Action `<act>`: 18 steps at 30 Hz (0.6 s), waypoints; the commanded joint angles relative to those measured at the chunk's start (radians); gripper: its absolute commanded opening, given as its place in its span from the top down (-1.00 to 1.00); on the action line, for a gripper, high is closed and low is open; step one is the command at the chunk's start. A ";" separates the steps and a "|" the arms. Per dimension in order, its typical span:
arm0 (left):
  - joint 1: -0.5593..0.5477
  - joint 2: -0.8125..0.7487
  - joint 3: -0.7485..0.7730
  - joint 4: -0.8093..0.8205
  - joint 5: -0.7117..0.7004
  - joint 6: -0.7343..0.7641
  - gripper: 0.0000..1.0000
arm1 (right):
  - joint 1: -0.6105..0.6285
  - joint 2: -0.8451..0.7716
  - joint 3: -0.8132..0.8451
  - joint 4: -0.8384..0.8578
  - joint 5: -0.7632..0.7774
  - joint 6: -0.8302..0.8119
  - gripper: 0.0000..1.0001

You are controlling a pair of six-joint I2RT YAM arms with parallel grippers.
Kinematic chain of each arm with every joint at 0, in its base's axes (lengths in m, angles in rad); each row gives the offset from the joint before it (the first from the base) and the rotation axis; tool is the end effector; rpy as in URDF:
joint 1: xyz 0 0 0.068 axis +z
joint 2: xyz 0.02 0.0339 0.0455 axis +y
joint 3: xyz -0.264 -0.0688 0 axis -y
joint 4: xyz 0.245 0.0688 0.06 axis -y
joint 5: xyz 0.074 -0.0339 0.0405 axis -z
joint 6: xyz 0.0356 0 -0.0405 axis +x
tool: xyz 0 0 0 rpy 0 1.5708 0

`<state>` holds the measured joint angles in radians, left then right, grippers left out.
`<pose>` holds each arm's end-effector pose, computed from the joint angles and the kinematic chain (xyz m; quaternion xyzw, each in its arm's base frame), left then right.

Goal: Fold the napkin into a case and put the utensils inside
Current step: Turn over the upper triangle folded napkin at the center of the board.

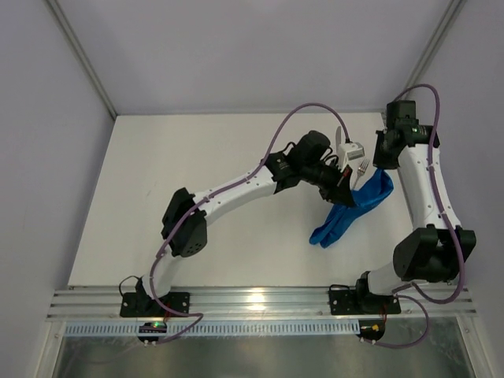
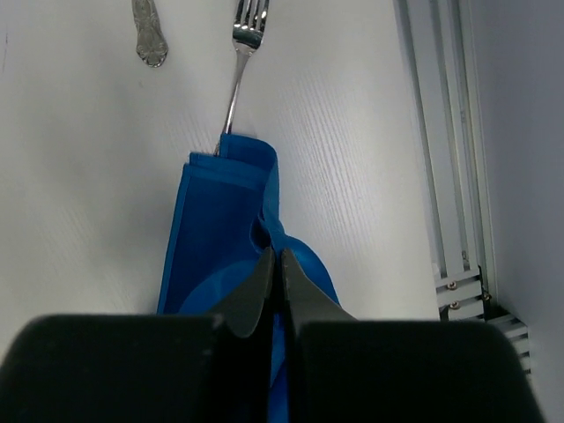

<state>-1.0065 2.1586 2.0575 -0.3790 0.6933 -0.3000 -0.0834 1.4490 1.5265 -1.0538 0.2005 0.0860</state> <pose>0.2515 -0.4398 0.3213 0.4435 0.6935 -0.5272 0.2109 0.2869 -0.0311 0.3641 0.1097 0.9455 -0.0953 0.2915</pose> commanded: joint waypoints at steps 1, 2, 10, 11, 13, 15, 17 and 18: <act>0.072 -0.012 -0.046 0.170 0.049 -0.096 1.00 | 0.037 0.083 0.063 0.061 -0.013 0.043 0.92; 0.084 -0.016 -0.075 0.176 0.048 -0.102 1.00 | 0.075 0.109 0.079 0.067 -0.004 0.050 0.92; 0.244 -0.137 -0.365 0.331 0.068 -0.160 1.00 | 0.286 0.422 0.380 0.097 -0.016 0.145 0.92; 0.285 -0.157 -0.405 0.351 0.066 -0.165 1.00 | 0.303 0.450 0.406 0.101 -0.022 0.155 0.93; 0.333 -0.221 -0.548 0.442 0.060 -0.185 1.00 | 0.347 0.499 0.471 0.124 -0.035 0.185 0.93; 0.396 -0.273 -0.634 0.506 0.048 -0.179 1.00 | 0.376 0.562 0.510 0.149 -0.049 0.210 0.93; 0.428 -0.304 -0.733 0.512 0.029 -0.151 1.00 | 0.424 0.599 0.521 0.210 -0.085 0.254 0.92; 0.453 -0.319 -0.767 0.514 0.026 -0.140 1.00 | 0.439 0.634 0.532 0.233 -0.101 0.270 0.92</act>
<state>-0.5884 1.9446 1.3544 0.0036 0.7235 -0.4603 0.3153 2.0377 1.9987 -0.9108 0.1478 0.2714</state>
